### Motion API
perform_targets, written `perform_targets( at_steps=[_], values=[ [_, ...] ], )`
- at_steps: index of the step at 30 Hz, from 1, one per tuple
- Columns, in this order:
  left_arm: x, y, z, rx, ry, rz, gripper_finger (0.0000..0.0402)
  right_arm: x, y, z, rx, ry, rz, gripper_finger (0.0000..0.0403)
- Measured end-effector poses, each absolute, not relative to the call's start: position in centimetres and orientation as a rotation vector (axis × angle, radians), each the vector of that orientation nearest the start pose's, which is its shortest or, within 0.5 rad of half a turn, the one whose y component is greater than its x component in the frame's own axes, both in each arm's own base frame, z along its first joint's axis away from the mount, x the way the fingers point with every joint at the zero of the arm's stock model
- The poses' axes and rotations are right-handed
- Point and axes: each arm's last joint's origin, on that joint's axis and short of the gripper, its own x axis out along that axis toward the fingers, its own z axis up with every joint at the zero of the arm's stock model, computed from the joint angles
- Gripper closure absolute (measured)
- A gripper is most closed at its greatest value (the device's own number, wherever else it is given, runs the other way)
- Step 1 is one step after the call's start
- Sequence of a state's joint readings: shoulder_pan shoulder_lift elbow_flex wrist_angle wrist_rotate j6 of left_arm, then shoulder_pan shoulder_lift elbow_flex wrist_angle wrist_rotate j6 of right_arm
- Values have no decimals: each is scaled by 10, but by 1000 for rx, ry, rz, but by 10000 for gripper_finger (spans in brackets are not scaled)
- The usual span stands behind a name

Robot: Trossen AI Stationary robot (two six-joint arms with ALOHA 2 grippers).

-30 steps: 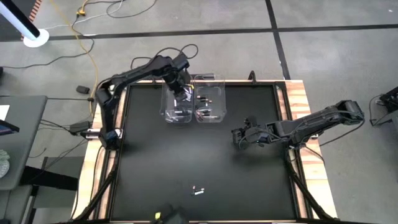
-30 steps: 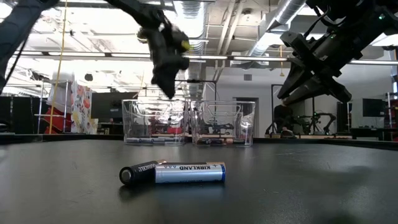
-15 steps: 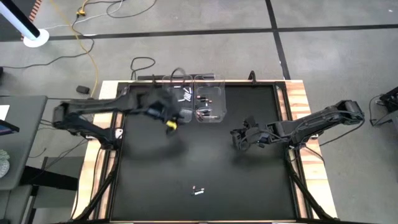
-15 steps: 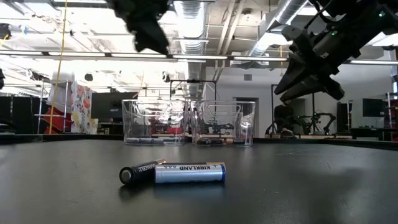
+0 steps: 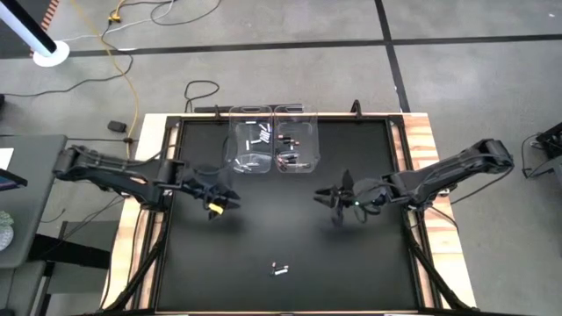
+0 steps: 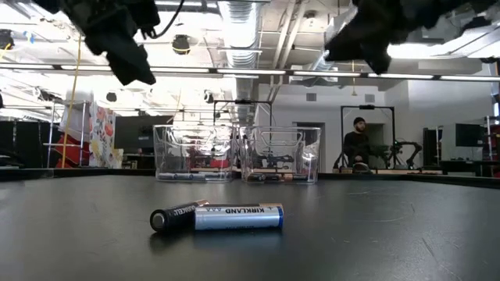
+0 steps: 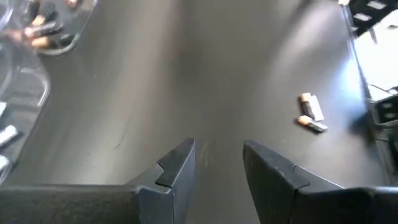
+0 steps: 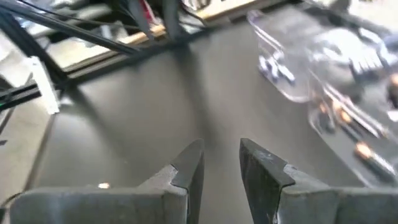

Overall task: Sort batteries
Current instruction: Put the black battery into the right transparent bin

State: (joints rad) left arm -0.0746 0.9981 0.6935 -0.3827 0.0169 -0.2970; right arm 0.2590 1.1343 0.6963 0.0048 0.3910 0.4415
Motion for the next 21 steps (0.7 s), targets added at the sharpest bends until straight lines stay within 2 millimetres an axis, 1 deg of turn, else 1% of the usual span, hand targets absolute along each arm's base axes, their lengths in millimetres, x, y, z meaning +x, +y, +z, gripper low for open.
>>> perform_targets(
  at_steps=[3,5,7,9,14,17,21],
  values=[
    [198,-15,234,-256,671,52,269,241,55,266,247,391,-202,281],
    [193,-14,229,-259,628,67,269,246,60,269,208,455,-201,281],
    [187,-13,224,-260,596,73,269,255,65,272,187,511,-204,281],
    [180,-13,219,-271,587,78,269,267,71,273,175,568,-208,281],
    [163,-12,211,-327,561,62,269,303,93,265,106,719,-209,281],
    [155,-13,212,-339,544,21,269,323,109,262,76,796,-208,281],
    [147,-14,211,-341,537,-25,269,349,127,259,98,880,-238,276]
  ],
)
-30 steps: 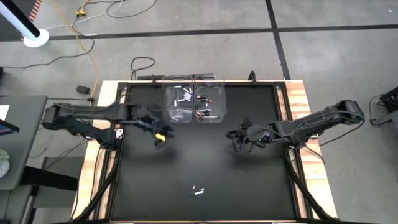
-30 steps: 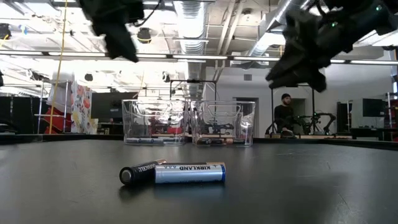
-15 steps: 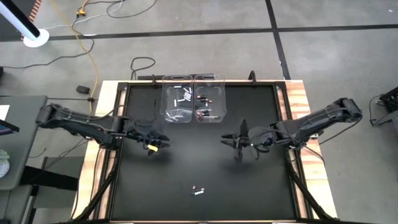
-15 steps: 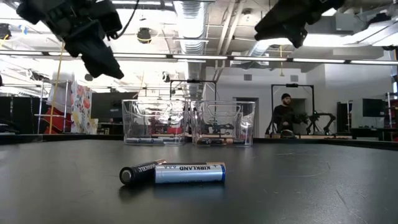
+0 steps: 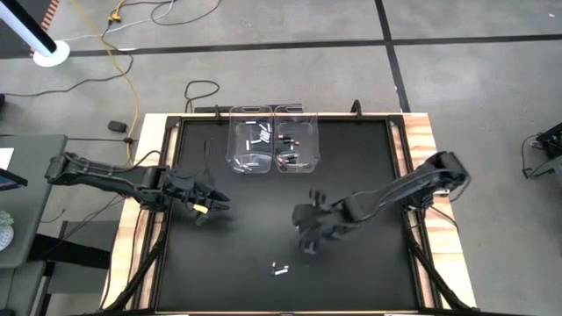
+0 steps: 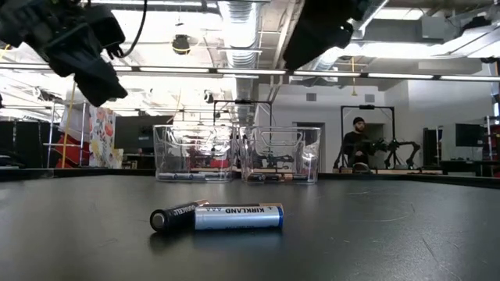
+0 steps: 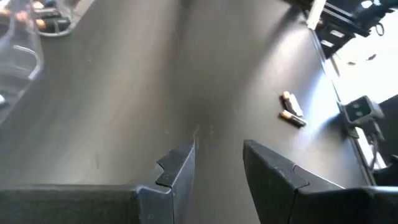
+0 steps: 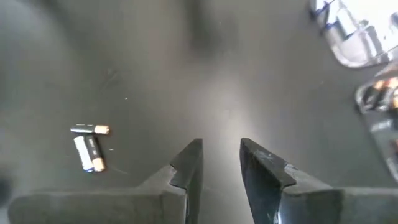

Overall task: Sort batteries
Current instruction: Put the black battery into the right transparent bin

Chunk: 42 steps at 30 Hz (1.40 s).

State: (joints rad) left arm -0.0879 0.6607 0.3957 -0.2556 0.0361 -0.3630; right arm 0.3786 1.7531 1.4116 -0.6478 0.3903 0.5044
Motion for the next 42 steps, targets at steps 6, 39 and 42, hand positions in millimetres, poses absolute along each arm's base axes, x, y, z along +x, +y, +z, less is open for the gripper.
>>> perform_targets(
  at_steps=[6,39,42],
  values=[
    [138,-15,206,-316,586,-38,269,382,155,245,144,983,-230,239],
    [129,-14,195,-286,731,-19,269,450,205,169,-76,1101,192,228],
    [129,-14,195,-286,734,-19,269,450,204,170,-116,1098,216,230]
  ],
)
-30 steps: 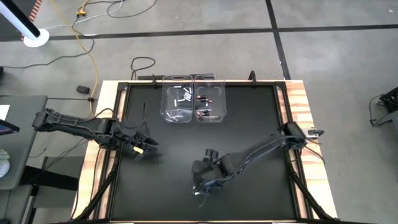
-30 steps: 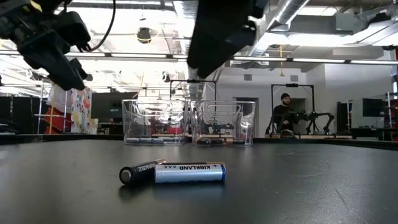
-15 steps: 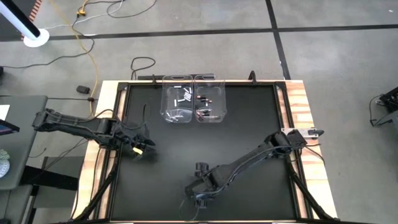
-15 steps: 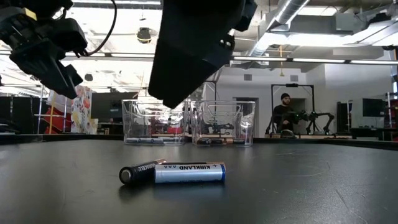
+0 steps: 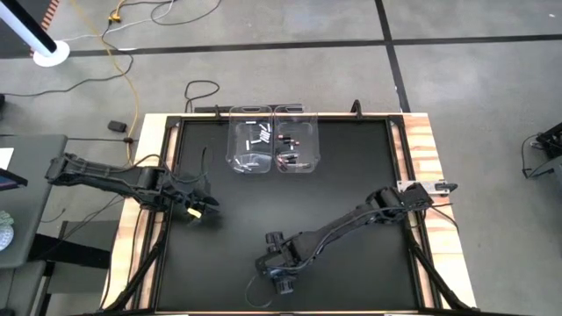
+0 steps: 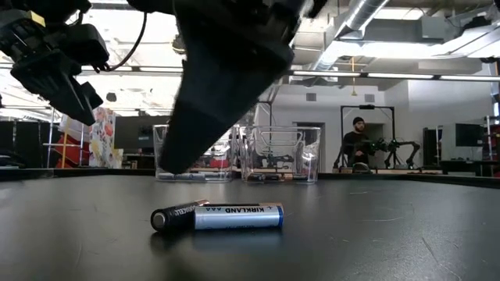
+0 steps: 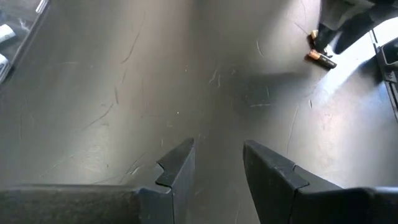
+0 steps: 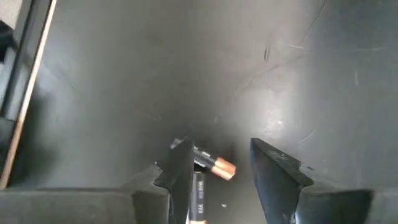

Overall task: Sort batteries
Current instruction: Put the black battery into the right transparent bin

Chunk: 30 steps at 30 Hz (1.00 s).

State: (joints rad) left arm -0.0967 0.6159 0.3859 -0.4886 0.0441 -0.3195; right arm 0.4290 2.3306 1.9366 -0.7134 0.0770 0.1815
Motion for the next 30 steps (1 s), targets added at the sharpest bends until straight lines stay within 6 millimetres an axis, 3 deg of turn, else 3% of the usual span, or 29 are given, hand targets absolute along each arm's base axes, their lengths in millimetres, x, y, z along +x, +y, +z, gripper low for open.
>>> perform_targets(
  at_steps=[14,30],
  values=[
    [129,-14,195,-278,732,-22,269,453,202,153,-292,1113,342,230],
    [129,-14,195,-277,733,-22,269,464,196,150,-242,1059,316,230]
  ],
)
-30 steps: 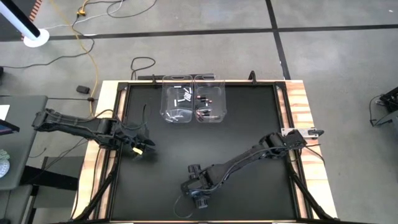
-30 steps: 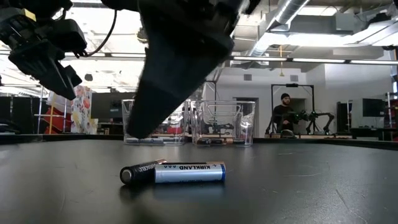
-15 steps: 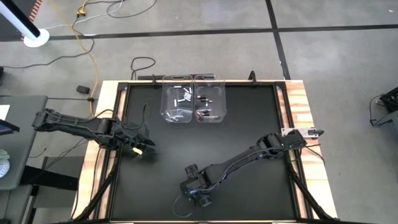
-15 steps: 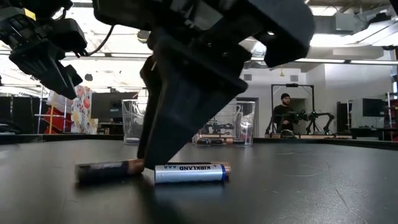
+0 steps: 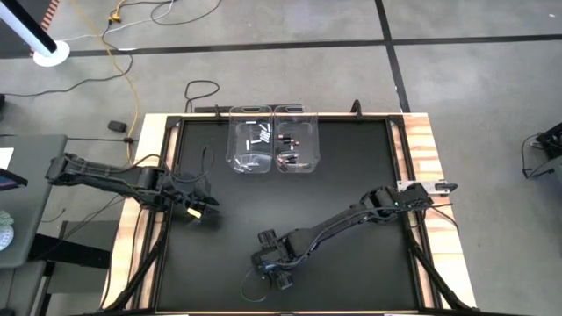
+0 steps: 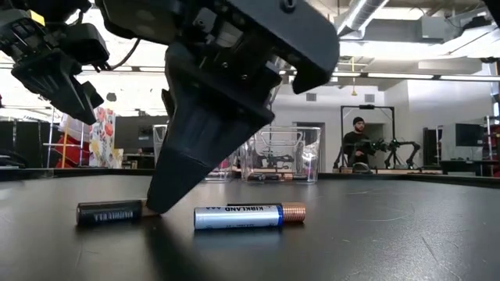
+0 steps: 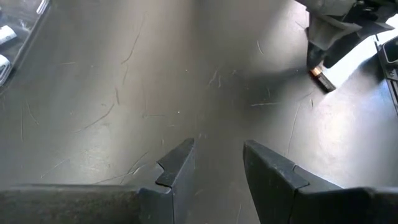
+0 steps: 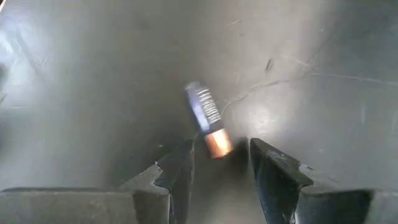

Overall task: Sort batteries
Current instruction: Put the black battery into the right transparent bin

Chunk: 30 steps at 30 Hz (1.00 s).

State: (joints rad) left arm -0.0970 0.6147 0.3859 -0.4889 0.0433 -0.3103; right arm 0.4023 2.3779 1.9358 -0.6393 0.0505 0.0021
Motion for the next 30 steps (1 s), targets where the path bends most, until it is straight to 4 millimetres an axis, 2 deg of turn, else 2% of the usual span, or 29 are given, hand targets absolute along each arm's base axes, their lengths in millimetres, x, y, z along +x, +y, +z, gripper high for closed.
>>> perform_targets(
  at_steps=[6,12,16,20,27,30],
  values=[
    [129,-14,195,-277,733,-22,269,466,196,151,-262,1028,334,230],
    [129,-14,195,-282,732,-20,269,480,191,133,-167,972,308,231],
    [129,-14,196,-286,726,-20,269,481,190,128,-139,984,309,242],
    [129,-14,196,-286,727,-20,269,481,190,127,-138,990,304,279],
    [129,-14,196,-285,726,-20,269,481,186,127,-97,1005,277,381],
    [129,-14,196,-285,726,-20,269,481,185,128,-94,1010,274,392]
  ],
)
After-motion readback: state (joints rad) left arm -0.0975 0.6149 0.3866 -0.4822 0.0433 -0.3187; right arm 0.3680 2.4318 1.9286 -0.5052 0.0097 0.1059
